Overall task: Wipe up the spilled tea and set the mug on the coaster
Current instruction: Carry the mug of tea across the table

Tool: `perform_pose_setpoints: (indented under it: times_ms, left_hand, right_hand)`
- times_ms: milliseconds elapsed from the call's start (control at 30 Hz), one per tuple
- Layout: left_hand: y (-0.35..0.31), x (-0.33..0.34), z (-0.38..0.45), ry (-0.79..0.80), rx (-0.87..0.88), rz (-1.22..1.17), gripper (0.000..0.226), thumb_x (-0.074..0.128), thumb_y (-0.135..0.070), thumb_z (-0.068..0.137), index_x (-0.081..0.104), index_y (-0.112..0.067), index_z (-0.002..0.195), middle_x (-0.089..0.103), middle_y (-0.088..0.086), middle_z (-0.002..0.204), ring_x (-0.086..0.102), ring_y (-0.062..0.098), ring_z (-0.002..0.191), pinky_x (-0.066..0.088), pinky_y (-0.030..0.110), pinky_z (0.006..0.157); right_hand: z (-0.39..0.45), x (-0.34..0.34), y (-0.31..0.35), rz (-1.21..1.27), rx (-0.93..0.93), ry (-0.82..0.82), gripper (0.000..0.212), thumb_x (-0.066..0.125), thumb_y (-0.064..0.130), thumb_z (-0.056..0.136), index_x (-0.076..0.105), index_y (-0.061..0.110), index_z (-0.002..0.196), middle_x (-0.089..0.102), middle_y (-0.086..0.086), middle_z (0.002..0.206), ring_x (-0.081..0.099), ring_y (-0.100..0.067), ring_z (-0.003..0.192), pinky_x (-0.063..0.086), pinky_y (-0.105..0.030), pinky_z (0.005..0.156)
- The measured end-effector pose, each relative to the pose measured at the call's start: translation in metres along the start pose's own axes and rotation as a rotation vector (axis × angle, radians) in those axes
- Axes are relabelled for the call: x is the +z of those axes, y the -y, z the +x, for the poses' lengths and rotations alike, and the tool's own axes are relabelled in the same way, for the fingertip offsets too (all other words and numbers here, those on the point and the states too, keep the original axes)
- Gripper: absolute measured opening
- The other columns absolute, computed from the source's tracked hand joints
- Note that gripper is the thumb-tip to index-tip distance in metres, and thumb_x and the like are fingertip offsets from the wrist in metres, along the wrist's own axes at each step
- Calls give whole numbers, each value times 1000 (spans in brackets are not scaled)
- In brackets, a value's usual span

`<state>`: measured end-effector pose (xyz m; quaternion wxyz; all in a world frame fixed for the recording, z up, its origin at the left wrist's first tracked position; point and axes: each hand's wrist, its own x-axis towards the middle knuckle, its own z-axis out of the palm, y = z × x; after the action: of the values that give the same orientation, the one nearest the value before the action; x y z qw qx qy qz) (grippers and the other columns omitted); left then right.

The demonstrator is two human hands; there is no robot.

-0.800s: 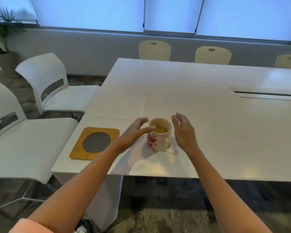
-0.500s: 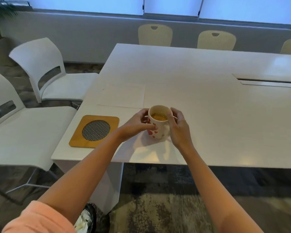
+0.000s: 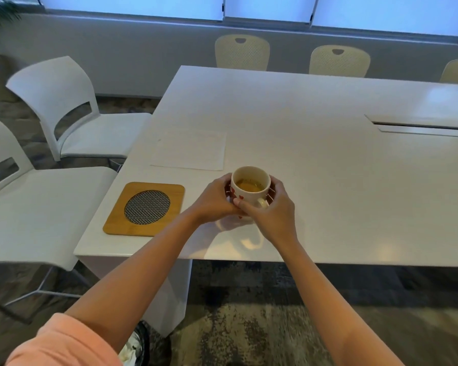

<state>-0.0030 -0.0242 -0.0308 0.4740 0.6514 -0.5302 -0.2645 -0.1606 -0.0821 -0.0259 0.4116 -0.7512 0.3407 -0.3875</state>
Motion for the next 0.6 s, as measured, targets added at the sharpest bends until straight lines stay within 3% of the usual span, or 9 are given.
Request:
perform_pose_setpoints:
  times_ms: [133, 267, 400, 600]
  left_hand:
    - [4, 1, 3, -41, 35, -6, 70, 91, -17, 65, 60, -15, 128, 71, -2, 112, 67, 11, 102, 57, 30, 88]
    - [5, 2, 4, -65, 84, 8, 68, 92, -23, 64, 63, -18, 125, 72, -7, 110, 67, 9, 102, 56, 23, 84]
    - [6, 1, 7, -78, 112, 27, 66, 92, -31, 63, 65, -22, 122, 73, -9, 108, 68, 11, 101, 58, 28, 84]
    - [5, 0, 14, -71, 120, 40, 62, 91, -34, 65, 66, -19, 121, 73, -10, 106, 69, 8, 97, 57, 20, 80]
  right_hand:
    - [1, 9, -1, -47, -19, -77, 87, 90, 53, 63, 51, 22, 135, 63, 8, 122, 61, -7, 104, 53, -18, 85]
    - [4, 11, 0, -56, -38, -119, 83, 89, 55, 62, 54, 24, 131, 60, 17, 113, 61, -4, 98, 49, -12, 80]
    - [7, 9, -1, -51, -42, -122, 82, 90, 56, 60, 56, 25, 128, 66, 14, 113, 63, -2, 94, 49, -8, 76]
    - [15, 4, -2, -42, -38, -116, 79, 88, 60, 60, 57, 28, 126, 61, 22, 106, 60, 12, 88, 45, 2, 69]
